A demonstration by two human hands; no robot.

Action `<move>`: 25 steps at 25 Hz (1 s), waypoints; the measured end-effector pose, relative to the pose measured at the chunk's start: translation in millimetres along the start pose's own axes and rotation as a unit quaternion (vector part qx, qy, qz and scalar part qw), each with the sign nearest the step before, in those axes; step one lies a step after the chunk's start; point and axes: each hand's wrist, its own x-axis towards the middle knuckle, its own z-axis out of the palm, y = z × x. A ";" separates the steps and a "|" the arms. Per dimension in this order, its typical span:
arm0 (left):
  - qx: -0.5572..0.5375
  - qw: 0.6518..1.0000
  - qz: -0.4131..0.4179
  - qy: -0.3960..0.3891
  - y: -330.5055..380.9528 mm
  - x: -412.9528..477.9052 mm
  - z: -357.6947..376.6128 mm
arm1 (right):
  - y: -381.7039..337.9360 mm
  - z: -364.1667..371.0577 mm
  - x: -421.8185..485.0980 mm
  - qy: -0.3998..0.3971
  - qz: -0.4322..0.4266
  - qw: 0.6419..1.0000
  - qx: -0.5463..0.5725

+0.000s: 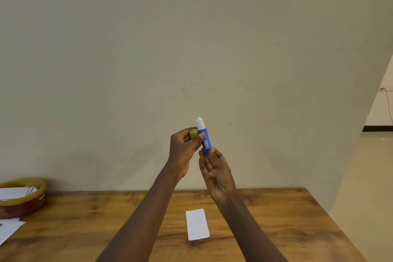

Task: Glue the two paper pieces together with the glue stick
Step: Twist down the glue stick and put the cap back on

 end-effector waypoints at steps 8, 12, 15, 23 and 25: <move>0.023 1.000 0.010 -0.002 3.3 -0.3 0.5 | -9.0 14.9 1.3 0.015 0.106 0.994 0.004; 0.045 0.999 0.016 0.011 6.3 2.1 2.2 | -2.8 13.8 1.1 0.024 0.016 0.999 -0.017; 0.042 0.999 0.011 0.008 7.7 1.8 0.6 | -11.4 14.0 1.2 0.047 0.064 0.995 -0.053; 0.016 1.000 0.013 -0.011 9.4 2.4 7.6 | -9.7 14.9 -5.0 0.031 0.022 0.998 0.049; 0.015 1.000 0.007 -0.013 10.4 2.2 5.1 | -7.9 13.8 -7.8 0.022 -0.002 1.000 0.017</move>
